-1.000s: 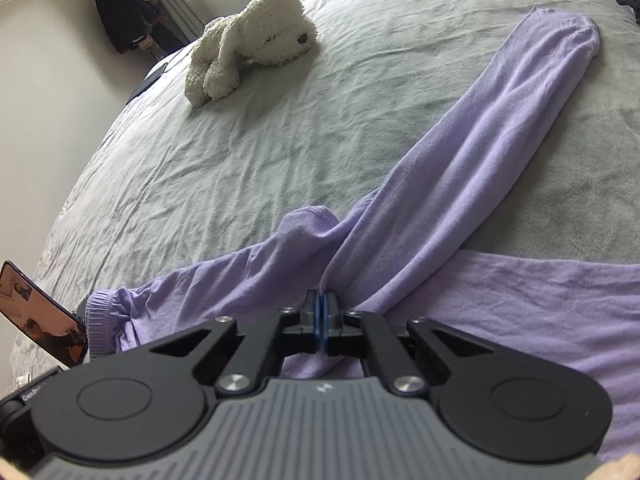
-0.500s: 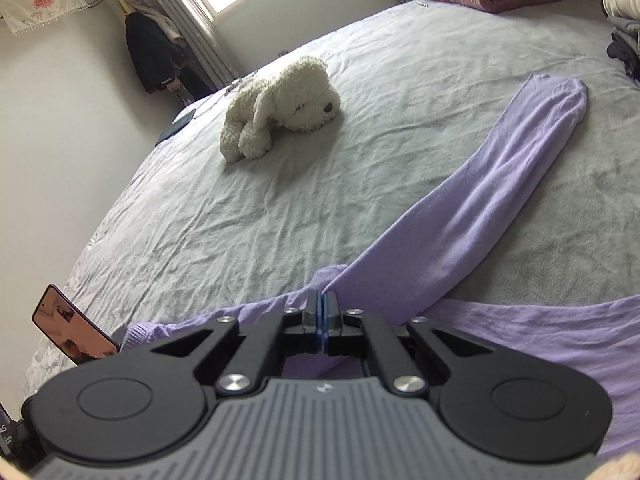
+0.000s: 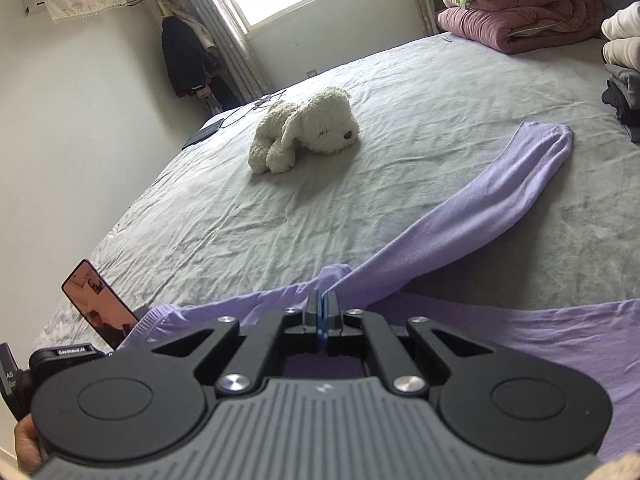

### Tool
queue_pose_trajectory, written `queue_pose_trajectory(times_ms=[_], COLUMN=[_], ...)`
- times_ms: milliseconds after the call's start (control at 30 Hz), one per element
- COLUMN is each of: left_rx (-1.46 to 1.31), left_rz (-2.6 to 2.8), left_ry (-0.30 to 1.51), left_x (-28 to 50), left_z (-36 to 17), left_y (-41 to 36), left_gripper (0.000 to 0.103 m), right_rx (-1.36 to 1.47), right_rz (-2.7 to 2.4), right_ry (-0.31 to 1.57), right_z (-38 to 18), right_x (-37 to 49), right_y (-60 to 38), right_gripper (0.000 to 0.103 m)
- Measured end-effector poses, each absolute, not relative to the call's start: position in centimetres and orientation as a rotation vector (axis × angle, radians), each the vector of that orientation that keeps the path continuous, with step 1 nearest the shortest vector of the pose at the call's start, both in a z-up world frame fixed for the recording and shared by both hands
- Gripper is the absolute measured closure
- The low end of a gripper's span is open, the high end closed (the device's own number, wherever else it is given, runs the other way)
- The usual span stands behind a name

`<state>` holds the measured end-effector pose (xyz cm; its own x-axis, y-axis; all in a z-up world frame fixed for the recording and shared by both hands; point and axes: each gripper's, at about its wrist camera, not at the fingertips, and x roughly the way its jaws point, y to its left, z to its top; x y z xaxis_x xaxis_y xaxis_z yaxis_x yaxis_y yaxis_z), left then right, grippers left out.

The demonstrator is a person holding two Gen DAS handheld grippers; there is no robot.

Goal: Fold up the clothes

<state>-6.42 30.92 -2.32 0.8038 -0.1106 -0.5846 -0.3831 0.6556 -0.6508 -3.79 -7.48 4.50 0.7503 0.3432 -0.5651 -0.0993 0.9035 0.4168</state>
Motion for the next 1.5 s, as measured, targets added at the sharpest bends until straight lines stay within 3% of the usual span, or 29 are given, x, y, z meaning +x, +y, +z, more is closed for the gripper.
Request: queue_pose_trajectory(times_ms=[567, 667, 767, 800, 867, 1100, 1500], left_rx=[-0.675, -0.683, -0.659, -0.648, -0.625, -0.590, -0.562], left_rz=[0.280, 0.291, 0.300, 0.300, 0.295, 0.203, -0.068], left_ry=[0.775, 0.754, 0.717, 0.704, 0.679, 0.648, 0.775], left_x=[-5.9, -6.3, -6.8, -6.9, -7.1, -6.6, -3.1], left_z=[-3.8, -3.3, -2.2, -1.9, -1.2, 0.3, -1.6], left_y=[29.2, 29.0, 28.6, 28.4, 27.9, 25.6, 18.6], left_gripper=[0.095, 0.089, 0.072, 0.068, 0.066, 0.062, 0.063], right_rx=[0.345, 0.361, 0.362, 0.363, 0.372, 0.444, 0.657], right_rz=[0.253, 0.269, 0.255, 0.247, 0.221, 0.114, -0.048], right_ry=[0.972, 0.966, 0.937, 0.927, 0.905, 0.854, 0.825], right_z=[-3.0, -2.4, -1.6, -1.4, -1.0, -0.4, -1.7], right_x=[-4.0, -4.0, -4.1, -4.1, -3.8, -1.6, 2.4], right_y=[-7.0, -7.3, -7.8, -8.0, -8.6, -11.7, -18.1], right_gripper=[0.101, 0.090, 0.083, 0.072, 0.066, 0.066, 0.066])
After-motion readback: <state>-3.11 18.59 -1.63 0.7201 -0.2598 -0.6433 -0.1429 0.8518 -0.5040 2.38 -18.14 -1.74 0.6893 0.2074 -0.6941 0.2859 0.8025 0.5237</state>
